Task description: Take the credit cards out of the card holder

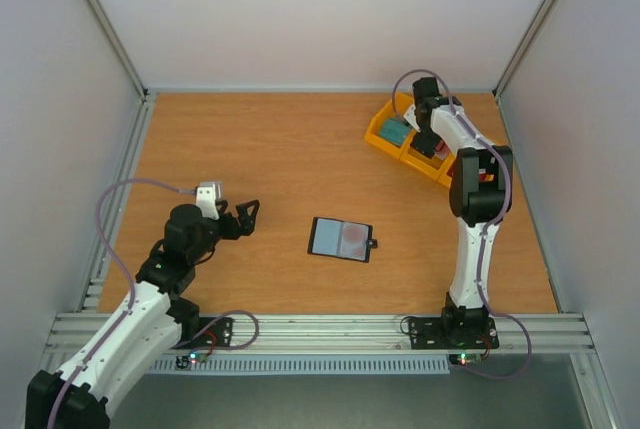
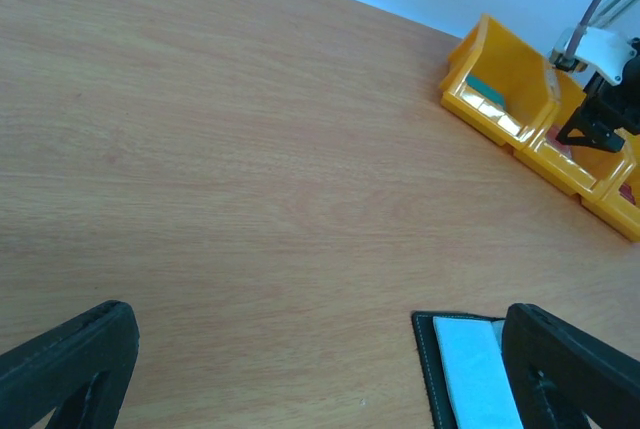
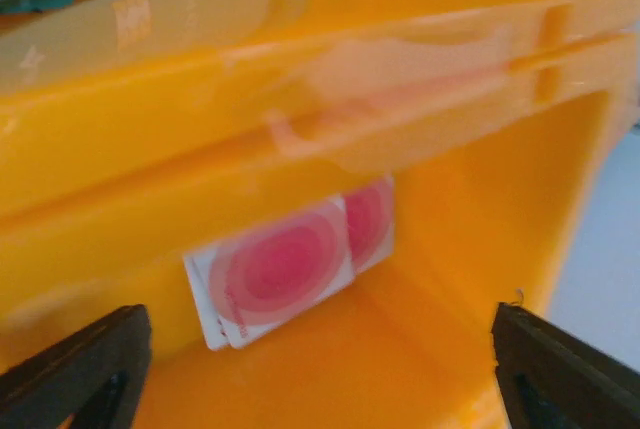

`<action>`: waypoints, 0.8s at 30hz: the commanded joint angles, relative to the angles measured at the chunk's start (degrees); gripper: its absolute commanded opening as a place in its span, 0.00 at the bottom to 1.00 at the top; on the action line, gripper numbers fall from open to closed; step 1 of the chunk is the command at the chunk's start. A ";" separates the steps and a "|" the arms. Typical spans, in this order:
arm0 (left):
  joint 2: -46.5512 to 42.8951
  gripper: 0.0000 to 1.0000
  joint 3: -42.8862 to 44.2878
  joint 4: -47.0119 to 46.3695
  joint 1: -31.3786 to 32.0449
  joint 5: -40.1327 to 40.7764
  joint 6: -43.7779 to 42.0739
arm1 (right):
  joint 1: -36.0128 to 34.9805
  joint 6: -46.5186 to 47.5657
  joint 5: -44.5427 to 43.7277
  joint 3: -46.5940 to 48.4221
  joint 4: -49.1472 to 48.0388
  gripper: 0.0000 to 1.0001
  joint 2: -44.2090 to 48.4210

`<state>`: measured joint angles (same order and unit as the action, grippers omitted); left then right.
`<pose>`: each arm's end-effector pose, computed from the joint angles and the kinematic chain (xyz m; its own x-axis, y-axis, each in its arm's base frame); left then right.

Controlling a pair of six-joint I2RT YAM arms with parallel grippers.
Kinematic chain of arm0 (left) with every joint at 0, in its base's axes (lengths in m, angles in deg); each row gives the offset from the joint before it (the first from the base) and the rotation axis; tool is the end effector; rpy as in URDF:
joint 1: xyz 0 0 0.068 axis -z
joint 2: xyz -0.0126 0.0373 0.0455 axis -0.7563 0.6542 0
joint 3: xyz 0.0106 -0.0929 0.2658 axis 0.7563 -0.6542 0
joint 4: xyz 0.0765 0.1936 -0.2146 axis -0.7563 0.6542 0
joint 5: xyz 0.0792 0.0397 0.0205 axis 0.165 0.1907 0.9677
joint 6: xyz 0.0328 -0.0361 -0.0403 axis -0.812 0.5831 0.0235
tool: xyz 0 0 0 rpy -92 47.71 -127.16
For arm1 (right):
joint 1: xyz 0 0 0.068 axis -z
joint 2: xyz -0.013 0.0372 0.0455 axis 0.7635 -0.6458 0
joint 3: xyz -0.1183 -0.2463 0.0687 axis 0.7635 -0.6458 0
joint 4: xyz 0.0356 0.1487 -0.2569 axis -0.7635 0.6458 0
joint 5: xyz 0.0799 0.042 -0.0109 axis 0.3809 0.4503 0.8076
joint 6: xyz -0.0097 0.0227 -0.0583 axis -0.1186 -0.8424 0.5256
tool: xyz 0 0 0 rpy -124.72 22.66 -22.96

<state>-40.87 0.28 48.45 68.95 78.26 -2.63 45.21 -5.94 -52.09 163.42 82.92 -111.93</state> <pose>0.1871 -0.0732 0.1951 -0.5019 -0.2672 -0.8226 0.2441 0.8686 -0.4311 0.5135 0.0205 0.1709 -0.3179 -0.9046 0.2840 -0.8694 0.1587 -0.4679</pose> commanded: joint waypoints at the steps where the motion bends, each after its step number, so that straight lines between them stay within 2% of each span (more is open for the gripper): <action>1: -0.46 0.99 -1.20 -5.09 -0.47 -1.96 0.48 | -0.25 -3.66 1.49 1.26 -0.66 0.98 7.98; 3: -0.44 0.99 -1.30 -5.63 -0.44 -2.27 0.47 | -0.23 -8.04 7.62 1.32 -1.16 0.98 12.40; 5: -1.00 0.99 -1.62 -6.35 -0.54 -2.56 0.33 | 0.54 -14.11 20.22 -1.24 -5.91 0.99 20.13; 7: -1.80 0.99 -2.21 -7.32 -0.56 -2.80 0.42 | 3.19 -24.40 33.65 -9.02 -18.42 0.98 28.39; 9: -2.61 0.99 -2.63 -8.08 -0.53 -3.37 0.62 | 6.39 -36.24 39.23 -16.42 -32.74 0.99 34.83; 11: -2.85 1.00 -2.82 -8.57 -0.56 -4.26 0.65 | 7.05 -42.31 43.28 -20.24 -40.32 0.98 38.99; 13: -2.57 1.00 -2.90 -9.19 -0.55 -5.33 0.56 | 7.11 -45.86 48.63 -19.52 -39.24 0.98 40.67; 16: -1.43 0.99 -3.06 -10.10 -0.56 -6.39 0.82 | 7.06 -50.35 62.19 -15.49 -28.80 0.98 40.95; 18: -0.44 0.99 -3.15 -10.52 -0.51 -7.22 1.15 | 6.78 -55.45 67.40 -16.33 -23.86 0.98 42.54; 20: 0.75 0.99 -3.28 -10.91 -0.54 -7.89 1.79 | 4.91 -57.69 67.96 -24.31 -24.56 0.98 47.01; 21: 1.43 0.99 -3.28 -10.89 -0.56 -8.07 2.01 | 0.88 -57.33 65.13 -27.81 -24.35 0.99 49.69; 23: 2.58 0.99 -3.36 -10.76 -0.52 -7.77 2.76 | -4.90 -57.06 54.64 -30.99 -17.75 0.98 53.13; 24: 3.24 0.99 -3.37 -10.62 -0.55 -7.47 3.11 | -8.09 -57.58 45.91 -31.37 -12.49 0.97 53.23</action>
<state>-39.42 -2.30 41.10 68.71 71.70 -1.47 47.07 -58.24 6.40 135.99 56.41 -63.28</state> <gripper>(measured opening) 0.994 0.984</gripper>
